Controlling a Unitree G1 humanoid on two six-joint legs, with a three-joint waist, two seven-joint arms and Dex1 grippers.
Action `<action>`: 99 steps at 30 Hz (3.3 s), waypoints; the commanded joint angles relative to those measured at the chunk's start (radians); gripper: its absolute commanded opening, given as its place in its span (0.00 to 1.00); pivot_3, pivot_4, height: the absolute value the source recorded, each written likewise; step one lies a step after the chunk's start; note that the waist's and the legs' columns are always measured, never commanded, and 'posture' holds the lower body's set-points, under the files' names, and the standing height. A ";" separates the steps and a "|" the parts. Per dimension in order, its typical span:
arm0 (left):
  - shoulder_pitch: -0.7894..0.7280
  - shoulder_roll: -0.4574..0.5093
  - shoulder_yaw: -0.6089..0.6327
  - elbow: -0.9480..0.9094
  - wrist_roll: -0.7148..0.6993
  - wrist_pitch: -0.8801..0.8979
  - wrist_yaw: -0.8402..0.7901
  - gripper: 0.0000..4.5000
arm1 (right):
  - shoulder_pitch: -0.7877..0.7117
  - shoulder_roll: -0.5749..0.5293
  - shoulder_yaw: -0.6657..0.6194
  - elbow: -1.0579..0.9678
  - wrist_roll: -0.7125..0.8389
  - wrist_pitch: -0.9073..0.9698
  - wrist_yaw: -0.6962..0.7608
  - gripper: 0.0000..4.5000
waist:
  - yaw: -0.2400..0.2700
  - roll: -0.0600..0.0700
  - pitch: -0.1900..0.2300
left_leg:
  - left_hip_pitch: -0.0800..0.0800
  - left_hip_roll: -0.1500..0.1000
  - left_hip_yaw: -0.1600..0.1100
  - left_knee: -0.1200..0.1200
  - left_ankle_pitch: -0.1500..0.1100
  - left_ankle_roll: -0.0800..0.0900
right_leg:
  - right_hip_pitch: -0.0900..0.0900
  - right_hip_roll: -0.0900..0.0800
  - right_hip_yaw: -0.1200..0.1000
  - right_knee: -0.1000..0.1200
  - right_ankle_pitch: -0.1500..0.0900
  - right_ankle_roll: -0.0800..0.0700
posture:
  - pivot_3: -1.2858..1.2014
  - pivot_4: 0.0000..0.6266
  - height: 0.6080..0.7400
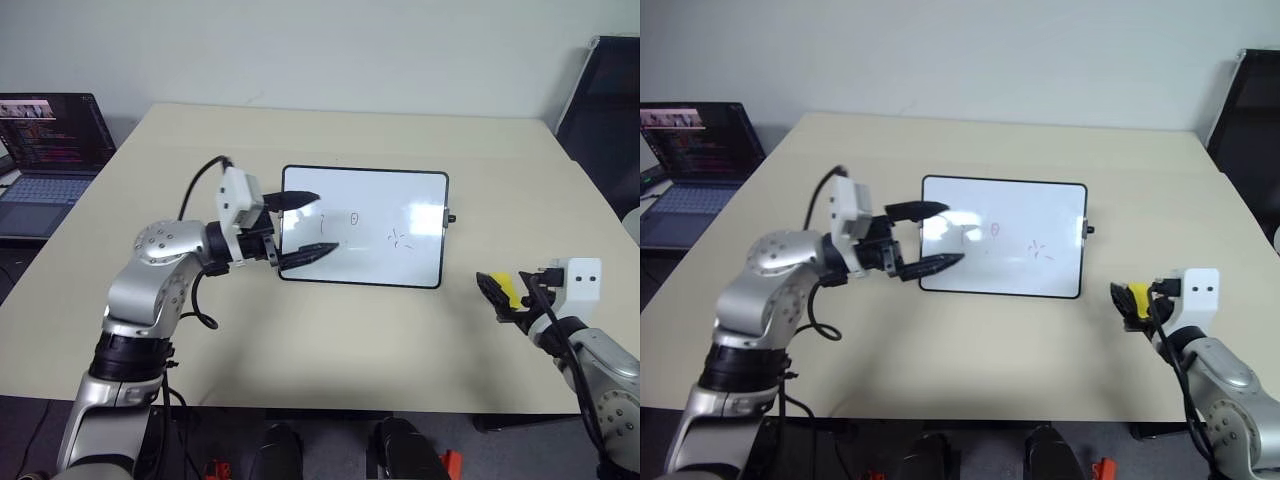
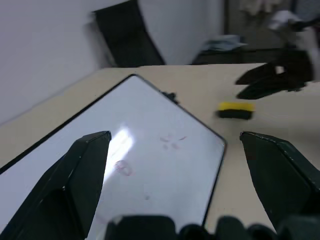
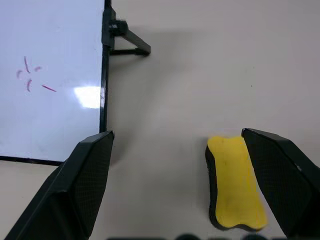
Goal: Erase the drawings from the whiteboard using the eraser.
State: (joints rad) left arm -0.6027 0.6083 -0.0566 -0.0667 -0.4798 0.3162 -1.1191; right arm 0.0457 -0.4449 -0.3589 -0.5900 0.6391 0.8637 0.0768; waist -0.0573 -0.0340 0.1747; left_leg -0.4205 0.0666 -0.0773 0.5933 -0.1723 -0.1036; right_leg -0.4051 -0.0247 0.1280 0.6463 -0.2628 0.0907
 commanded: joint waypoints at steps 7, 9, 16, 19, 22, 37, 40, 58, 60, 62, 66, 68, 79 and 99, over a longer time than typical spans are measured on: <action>-0.181 -0.164 -0.115 0.125 0.065 -0.141 -0.116 1.00 | -0.077 -0.037 -0.001 0.109 -0.104 0.000 -0.009 0.99 | 0.001 0.000 0.000 | -0.002 0.000 -0.001 0.000 0.000 0.000 | -0.001 0.000 -0.001 -0.001 0.000 0.000 | 0.52 0.24 1.00; -0.172 -0.171 -0.122 0.120 0.074 -0.152 -0.130 1.00 | -0.079 -0.039 0.007 0.125 -0.112 0.000 0.009 0.99 | -0.004 0.001 0.001 | -0.002 0.000 -0.001 -0.001 0.000 0.001 | -0.001 0.000 -0.001 0.000 -0.001 0.001 | 0.52 0.24 1.00; -0.141 -0.155 -0.113 0.105 0.091 -0.158 -0.131 1.00 | -0.085 -0.035 0.024 0.182 -0.139 -0.012 0.055 0.99 | -0.002 0.001 0.001 | -0.002 0.000 -0.001 0.000 0.000 0.001 | -0.001 0.001 -0.001 0.001 -0.001 0.001 | 0.52 0.24 1.00; -0.129 -0.139 -0.114 0.101 0.101 -0.165 -0.132 1.00 | -0.094 -0.028 0.032 0.213 -0.163 -0.031 0.068 0.99 | -0.002 0.001 0.001 | -0.002 0.000 -0.001 0.000 0.000 0.001 | 0.000 0.001 -0.001 0.001 0.000 0.001 | 0.52 0.24 1.00; -0.123 -0.131 -0.114 0.096 0.105 -0.169 -0.132 1.00 | -0.105 -0.019 0.040 0.246 -0.188 -0.054 0.067 0.99 | -0.002 0.002 0.001 | -0.002 0.000 -0.001 0.000 0.000 0.001 | 0.000 0.001 -0.001 0.001 0.000 0.001 | 0.52 0.24 1.00; -0.076 -0.079 -0.116 0.060 0.138 -0.139 -0.115 1.00 | -0.127 0.010 0.048 0.283 -0.222 -0.068 0.086 0.23 | -0.001 0.002 0.001 | -0.002 0.000 -0.001 0.000 0.000 0.001 | 0.000 0.001 -0.001 0.001 0.000 0.001 | 0.52 0.24 1.00; -0.060 -0.066 -0.107 0.041 0.150 -0.113 -0.082 1.00 | -0.111 0.013 0.029 0.234 -0.210 -0.058 0.084 0.23 | -0.001 0.002 0.001 | -0.001 0.000 -0.001 0.000 0.001 0.002 | 0.000 0.001 -0.001 0.002 0.000 0.001 | 0.52 0.24 1.00; 0.025 -0.021 -0.103 -0.098 0.217 0.100 0.123 1.00 | -0.320 0.000 0.368 -0.013 -0.354 -0.115 0.117 0.22 | -0.002 0.003 0.002 | 0.000 0.000 -0.002 0.000 0.002 0.003 | 0.000 0.001 -0.001 0.003 0.000 0.000 | 0.52 0.24 1.00; 0.029 -0.007 -0.108 -0.103 0.222 0.110 0.112 1.00 | -0.380 0.003 0.407 0.052 -0.389 -0.135 0.124 0.22 | -0.001 0.003 0.002 | -0.001 0.000 -0.002 0.000 0.002 0.003 | 0.000 0.001 -0.001 0.002 0.000 0.000 | 0.52 0.24 1.00; 0.045 0.011 -0.109 -0.114 0.221 0.125 0.105 1.00 | -0.441 0.007 0.439 0.128 -0.429 -0.163 0.130 0.22 | 0.000 0.003 0.002 | -0.001 0.000 -0.002 0.000 0.002 0.003 | -0.001 0.001 -0.002 0.002 0.000 0.000 | 0.52 0.24 1.00; 0.078 0.040 -0.109 -0.137 0.227 0.144 0.101 1.00 | -0.528 0.022 0.487 0.262 -0.506 -0.230 0.133 0.22 | -0.001 0.003 0.002 | -0.001 0.000 -0.002 -0.001 0.002 0.003 | -0.001 0.001 -0.002 0.002 0.000 0.000 | 0.52 0.24 1.00; 0.089 0.043 -0.108 -0.149 0.221 0.149 0.103 1.00 | -0.549 0.033 0.499 0.313 -0.538 -0.260 0.133 0.22 | -0.001 0.003 0.002 | -0.001 0.000 -0.002 -0.001 0.002 0.003 | -0.001 0.001 -0.002 0.002 0.000 0.000 | 0.52 0.24 1.00; 0.099 0.041 -0.112 -0.161 0.226 0.131 0.098 1.00 | -0.474 -0.052 0.649 0.375 -0.658 -0.291 0.309 0.22 | 0.000 0.003 0.002 | -0.001 0.000 -0.002 0.000 0.002 0.003 | -0.001 0.001 -0.002 0.003 0.000 0.000 | 0.52 0.24 1.00; 0.177 0.132 -0.156 -0.117 0.279 0.077 0.004 1.00 | -0.455 -0.052 0.730 0.349 -0.806 -0.305 0.408 0.22 | -0.002 0.003 0.002 | 0.001 0.000 -0.002 0.000 0.004 0.006 | 0.000 0.001 -0.001 0.005 0.001 -0.001 | 0.52 0.24 1.00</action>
State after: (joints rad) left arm -0.4238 0.7364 -0.2155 -0.1494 -0.1977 0.4061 -1.1109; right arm -0.4335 -0.4803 0.3368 -0.2258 -0.1729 0.5244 0.4242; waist -0.0598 -0.0313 0.1765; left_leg -0.4194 0.0668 -0.0793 0.5933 -0.1685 -0.0980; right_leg -0.4052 -0.0232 0.1269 0.6511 -0.2617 0.0897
